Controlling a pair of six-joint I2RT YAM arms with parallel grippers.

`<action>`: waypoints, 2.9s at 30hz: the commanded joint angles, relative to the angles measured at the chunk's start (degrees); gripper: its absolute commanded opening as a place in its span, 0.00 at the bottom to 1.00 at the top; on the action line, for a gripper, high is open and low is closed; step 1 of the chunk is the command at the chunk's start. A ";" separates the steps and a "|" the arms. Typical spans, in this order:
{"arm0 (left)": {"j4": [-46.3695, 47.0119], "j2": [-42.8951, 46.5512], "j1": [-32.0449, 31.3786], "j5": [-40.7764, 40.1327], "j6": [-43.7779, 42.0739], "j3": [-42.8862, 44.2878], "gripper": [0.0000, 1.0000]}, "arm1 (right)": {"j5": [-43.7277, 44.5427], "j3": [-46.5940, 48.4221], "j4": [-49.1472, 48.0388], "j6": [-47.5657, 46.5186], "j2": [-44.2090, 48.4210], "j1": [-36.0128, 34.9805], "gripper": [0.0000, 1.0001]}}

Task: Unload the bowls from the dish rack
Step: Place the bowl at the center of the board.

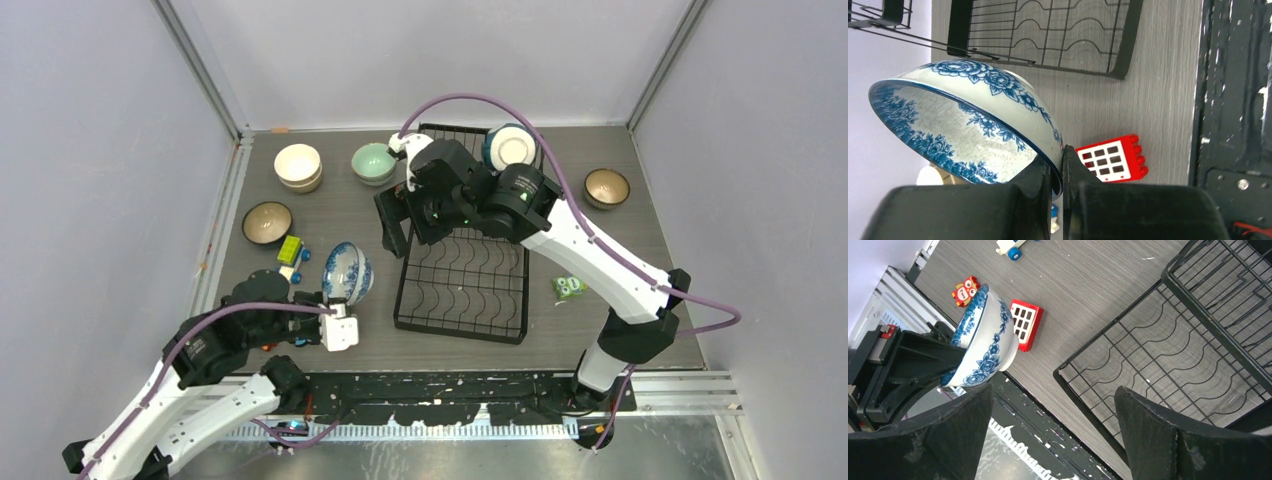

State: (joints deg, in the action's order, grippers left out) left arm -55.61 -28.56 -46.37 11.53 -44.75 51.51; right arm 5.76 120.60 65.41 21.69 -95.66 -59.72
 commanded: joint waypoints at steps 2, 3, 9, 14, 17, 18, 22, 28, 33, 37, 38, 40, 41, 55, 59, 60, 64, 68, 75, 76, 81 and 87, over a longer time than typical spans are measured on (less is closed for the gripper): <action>-0.96 -0.69 -1.68 -2.97 -11.94 2.32 0.00 | 2.24 0.43 0.30 -1.24 0.21 -1.74 0.94; -1.75 -1.36 -2.31 -3.67 -12.94 2.61 0.00 | 2.28 0.12 0.34 -1.14 0.21 -2.06 0.94; -3.36 -6.00 -7.24 -6.36 -17.43 4.45 0.00 | 5.35 -2.66 0.81 0.11 1.71 -4.16 0.94; -4.11 -10.03 -12.22 -10.22 -20.50 6.88 0.00 | 7.11 -9.51 -2.42 2.96 5.01 -4.43 0.93; -4.13 -12.59 -15.97 -12.92 -22.17 7.55 0.00 | 7.60 -12.51 -4.13 4.70 6.20 -4.94 0.92; -3.84 -13.38 -17.01 -14.02 -22.55 7.63 0.00 | 8.05 -13.01 -4.34 5.08 6.33 -5.37 0.92; -3.39 -16.51 -20.24 -16.10 -23.90 8.29 0.00 | 9.71 -13.64 -4.51 6.60 6.94 -6.06 0.91; -3.01 -17.86 -22.01 -17.43 -24.46 7.66 0.00 | 12.65 -12.61 -2.79 8.00 7.10 -6.29 0.89; -1.38 -17.72 -23.42 -21.06 -24.59 5.70 0.00 | 12.89 -13.74 -1.50 9.73 5.51 -6.33 0.81; -0.21 -18.44 -23.72 -23.30 -25.73 5.10 0.00 | 11.28 -15.26 -2.88 11.56 4.57 -6.36 0.74; 0.14 -18.62 -23.74 -23.43 -25.92 4.95 0.00 | 10.96 -15.32 -3.23 11.95 4.27 -6.30 0.73; 0.50 -18.85 -23.80 -23.69 -26.28 4.88 0.00 | 10.39 -15.40 -3.96 12.58 3.66 -6.36 0.71; 0.51 -19.03 -23.82 -23.78 -26.40 4.96 0.00 | 10.40 -15.63 -4.30 12.81 3.44 -6.37 0.71; -0.38 -19.47 -24.11 -24.04 -26.69 4.58 0.00 | 11.42 -17.97 -6.77 12.96 -0.57 -6.35 0.56; 0.18 -19.19 -24.07 -24.53 -25.73 3.76 0.00 | 13.02 -17.79 -7.11 13.17 -1.28 -6.24 0.52; 0.16 -18.90 -24.10 -24.51 -25.55 3.51 0.00 | 13.19 -17.90 -7.32 13.32 -1.29 -6.24 0.51; 0.05 -18.25 -24.08 -24.45 -24.63 2.90 0.00 | 14.28 -18.69 -8.17 13.43 -1.03 -6.14 0.48; 0.47 -17.66 -24.11 -24.80 -24.23 2.42 0.00 | 14.57 -18.88 -8.23 13.42 -1.44 -6.02 0.46; 1.32 -17.36 -24.10 -25.23 -23.81 2.33 0.00 | 14.37 -19.13 -8.40 13.24 -2.60 -5.92 0.40; 1.30 -17.22 -24.12 -25.36 -23.66 2.35 0.00 | 14.41 -19.21 -8.57 13.27 -2.51 -5.91 0.39; 1.98 -16.54 -24.10 -25.20 -22.97 1.65 0.00 | 13.62 -19.43 -8.97 12.77 -2.70 -5.89 0.26; 2.73 -16.53 -24.07 -25.10 -22.28 0.95 0.00 | 13.46 -19.23 -9.10 12.92 -3.04 -5.87 0.07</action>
State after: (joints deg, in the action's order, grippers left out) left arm -57.23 -46.00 -70.17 -11.99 -68.55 52.25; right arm 18.46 100.90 58.76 32.73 -98.61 -65.78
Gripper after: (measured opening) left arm 0.057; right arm 0.146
